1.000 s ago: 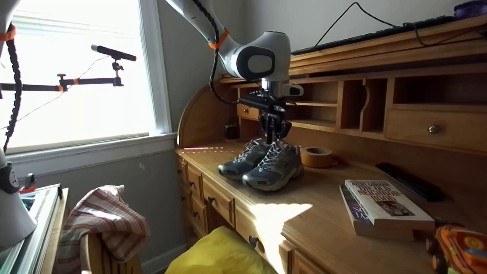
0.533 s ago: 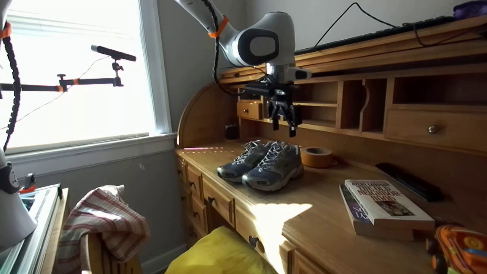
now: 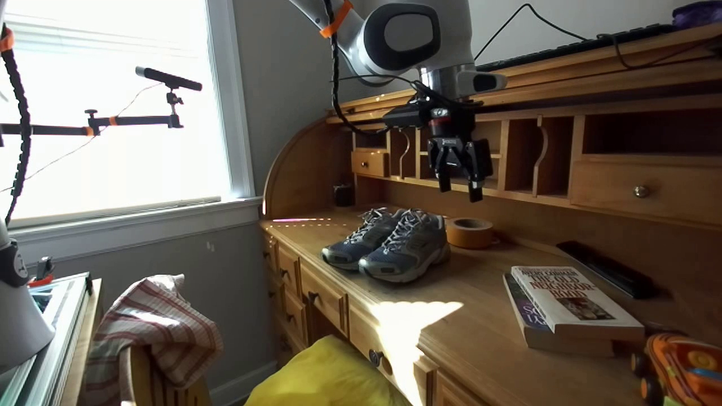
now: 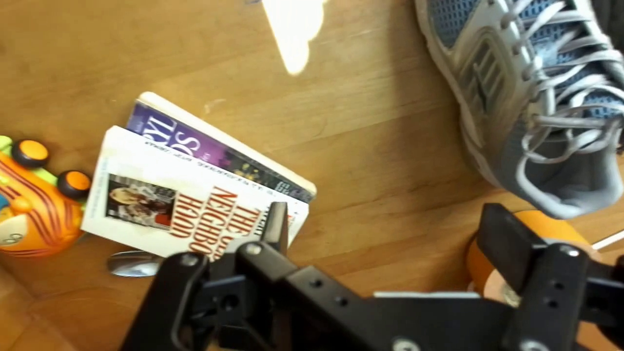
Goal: Move the sneakers and the books slightly to the left then place the sneaker on the right on the books
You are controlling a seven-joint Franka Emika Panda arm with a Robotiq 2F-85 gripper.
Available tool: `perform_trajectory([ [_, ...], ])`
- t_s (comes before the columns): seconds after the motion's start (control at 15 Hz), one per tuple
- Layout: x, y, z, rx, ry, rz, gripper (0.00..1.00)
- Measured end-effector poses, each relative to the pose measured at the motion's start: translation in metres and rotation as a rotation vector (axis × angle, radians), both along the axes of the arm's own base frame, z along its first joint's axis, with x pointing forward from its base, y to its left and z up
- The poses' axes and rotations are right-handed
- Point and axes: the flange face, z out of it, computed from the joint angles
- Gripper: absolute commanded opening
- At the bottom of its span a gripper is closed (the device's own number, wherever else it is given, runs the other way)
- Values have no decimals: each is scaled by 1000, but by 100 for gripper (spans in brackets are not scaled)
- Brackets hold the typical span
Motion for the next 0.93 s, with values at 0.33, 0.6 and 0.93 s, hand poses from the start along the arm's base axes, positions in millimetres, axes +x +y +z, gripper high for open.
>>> perform_trajectory([
  [0.33,-26,-60,3,-21,4,-97,100],
  [0.6,-38,-91,7,-35,-3,-141,70],
  [0.93,-37,-114,6,-64,-11,-140,58],
])
